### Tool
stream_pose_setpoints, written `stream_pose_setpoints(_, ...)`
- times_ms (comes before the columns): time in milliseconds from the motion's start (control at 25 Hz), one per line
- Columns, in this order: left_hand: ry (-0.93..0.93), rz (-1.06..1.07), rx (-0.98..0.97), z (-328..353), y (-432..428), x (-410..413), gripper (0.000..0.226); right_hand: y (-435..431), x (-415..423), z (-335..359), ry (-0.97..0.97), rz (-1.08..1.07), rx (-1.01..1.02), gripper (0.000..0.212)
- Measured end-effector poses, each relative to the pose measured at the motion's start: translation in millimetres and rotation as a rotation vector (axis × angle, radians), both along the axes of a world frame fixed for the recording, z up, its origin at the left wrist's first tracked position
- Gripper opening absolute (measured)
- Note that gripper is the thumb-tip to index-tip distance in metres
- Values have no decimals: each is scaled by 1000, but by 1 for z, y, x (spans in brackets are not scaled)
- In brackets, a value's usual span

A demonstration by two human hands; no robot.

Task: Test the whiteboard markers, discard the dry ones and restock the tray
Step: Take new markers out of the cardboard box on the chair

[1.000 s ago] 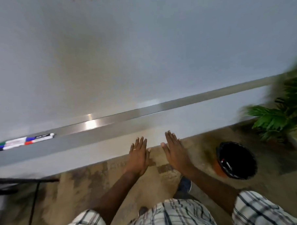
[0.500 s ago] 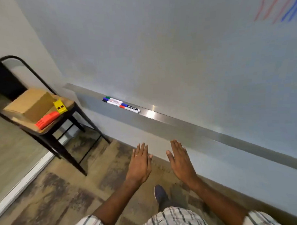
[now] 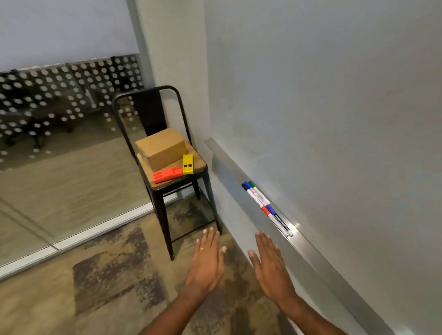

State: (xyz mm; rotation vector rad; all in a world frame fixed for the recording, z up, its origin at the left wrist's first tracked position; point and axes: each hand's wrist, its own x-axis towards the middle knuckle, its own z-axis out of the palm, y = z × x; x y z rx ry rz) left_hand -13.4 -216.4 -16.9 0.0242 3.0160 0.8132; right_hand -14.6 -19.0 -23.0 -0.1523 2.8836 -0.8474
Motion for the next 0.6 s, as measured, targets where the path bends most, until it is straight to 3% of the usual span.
stream_pose_setpoints(200,-35,170,1,4,-32,-28,58,-43,-70,2,13,205,-29,64)
stream_pose_setpoints(480,-42,295,-5,-12,-107,-94,59,-136,-159,-6,44,382,12,72)
stream_pose_setpoints(600,-37,303,-12,-18,-149,-141,72,-179,-202,-4,54,391,16,64)
